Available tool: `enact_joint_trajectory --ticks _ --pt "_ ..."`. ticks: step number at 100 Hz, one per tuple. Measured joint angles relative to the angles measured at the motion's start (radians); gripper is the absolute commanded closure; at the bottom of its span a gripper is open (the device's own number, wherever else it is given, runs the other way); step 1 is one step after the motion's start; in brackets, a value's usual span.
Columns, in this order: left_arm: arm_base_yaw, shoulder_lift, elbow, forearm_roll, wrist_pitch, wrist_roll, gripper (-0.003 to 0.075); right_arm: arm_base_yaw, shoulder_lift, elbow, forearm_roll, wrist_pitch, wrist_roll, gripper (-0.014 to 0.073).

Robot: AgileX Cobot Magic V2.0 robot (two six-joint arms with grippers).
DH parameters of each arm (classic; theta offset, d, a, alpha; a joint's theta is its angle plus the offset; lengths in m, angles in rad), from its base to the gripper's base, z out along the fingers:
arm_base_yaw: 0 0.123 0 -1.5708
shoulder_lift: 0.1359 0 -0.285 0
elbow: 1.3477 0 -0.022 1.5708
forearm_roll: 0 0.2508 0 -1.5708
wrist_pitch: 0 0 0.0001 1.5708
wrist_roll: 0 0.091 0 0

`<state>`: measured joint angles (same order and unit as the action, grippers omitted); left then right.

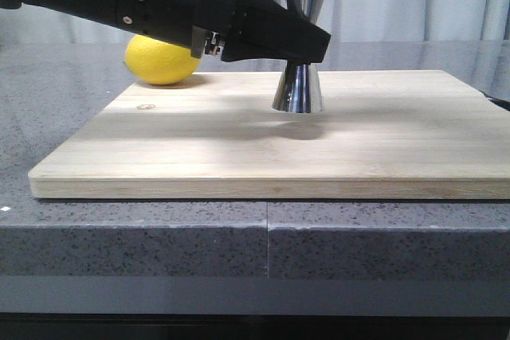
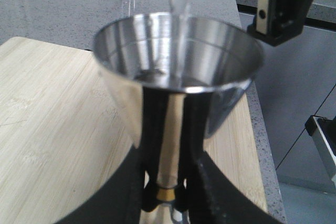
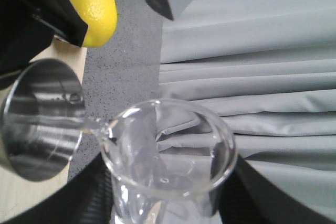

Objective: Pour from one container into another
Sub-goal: 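Tilt the beaker with the right gripper, pouring liquid into the jigger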

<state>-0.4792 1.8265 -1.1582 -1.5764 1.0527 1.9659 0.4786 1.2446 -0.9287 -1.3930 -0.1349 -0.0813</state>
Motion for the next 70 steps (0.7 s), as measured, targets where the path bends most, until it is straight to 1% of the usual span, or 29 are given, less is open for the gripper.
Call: enact_joint_trajectory --ticks 70 --pt "0.000 0.000 0.000 0.002 0.001 0.000 0.0734 0.000 0.000 0.000 -0.077 0.000 -0.001 0.0352"
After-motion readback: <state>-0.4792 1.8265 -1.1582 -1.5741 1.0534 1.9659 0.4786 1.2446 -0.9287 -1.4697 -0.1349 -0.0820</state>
